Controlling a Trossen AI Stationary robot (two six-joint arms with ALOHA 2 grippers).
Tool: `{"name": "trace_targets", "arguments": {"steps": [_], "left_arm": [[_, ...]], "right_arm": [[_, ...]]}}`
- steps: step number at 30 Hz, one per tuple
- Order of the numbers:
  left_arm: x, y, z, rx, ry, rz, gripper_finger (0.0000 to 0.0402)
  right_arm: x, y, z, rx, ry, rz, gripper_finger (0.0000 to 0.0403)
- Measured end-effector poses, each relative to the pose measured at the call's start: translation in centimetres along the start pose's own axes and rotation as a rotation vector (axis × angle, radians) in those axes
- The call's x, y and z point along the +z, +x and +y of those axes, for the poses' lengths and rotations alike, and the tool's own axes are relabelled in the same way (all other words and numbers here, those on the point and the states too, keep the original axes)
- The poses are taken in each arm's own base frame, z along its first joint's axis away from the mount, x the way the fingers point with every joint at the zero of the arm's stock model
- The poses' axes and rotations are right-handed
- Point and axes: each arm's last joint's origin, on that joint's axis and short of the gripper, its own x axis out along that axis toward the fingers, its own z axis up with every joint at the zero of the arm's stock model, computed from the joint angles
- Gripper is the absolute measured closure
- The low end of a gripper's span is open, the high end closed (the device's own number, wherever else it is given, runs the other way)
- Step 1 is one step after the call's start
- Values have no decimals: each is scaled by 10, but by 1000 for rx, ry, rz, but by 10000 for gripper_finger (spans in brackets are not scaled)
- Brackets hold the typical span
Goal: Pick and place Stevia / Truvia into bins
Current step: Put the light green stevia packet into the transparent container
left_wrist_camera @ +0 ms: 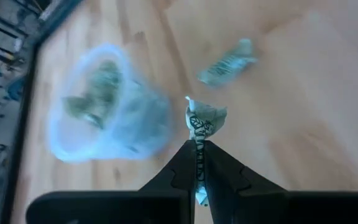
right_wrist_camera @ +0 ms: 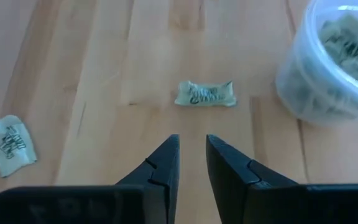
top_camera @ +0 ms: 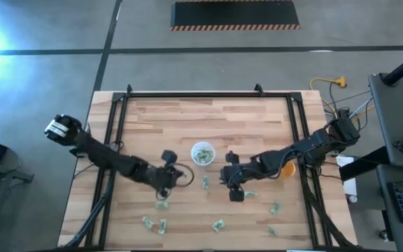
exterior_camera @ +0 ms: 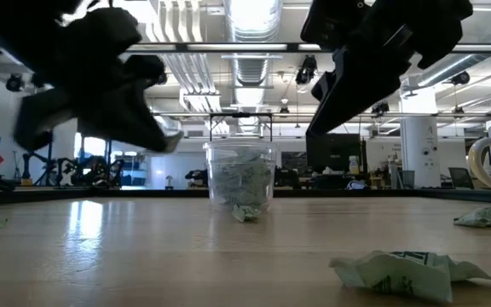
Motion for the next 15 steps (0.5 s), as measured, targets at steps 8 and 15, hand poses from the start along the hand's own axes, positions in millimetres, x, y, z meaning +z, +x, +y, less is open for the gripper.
{"name": "trace_targets", "arguments": {"steps": [8, 15], "left_arm": [[6, 17, 49, -13, -37, -51, 393], [11, 23, 82, -23, -76, -111, 393]], "right_arm": [[-6, -2, 14, 20, 21, 17, 331], [-8, -3, 20, 10, 14, 11, 334]]}}
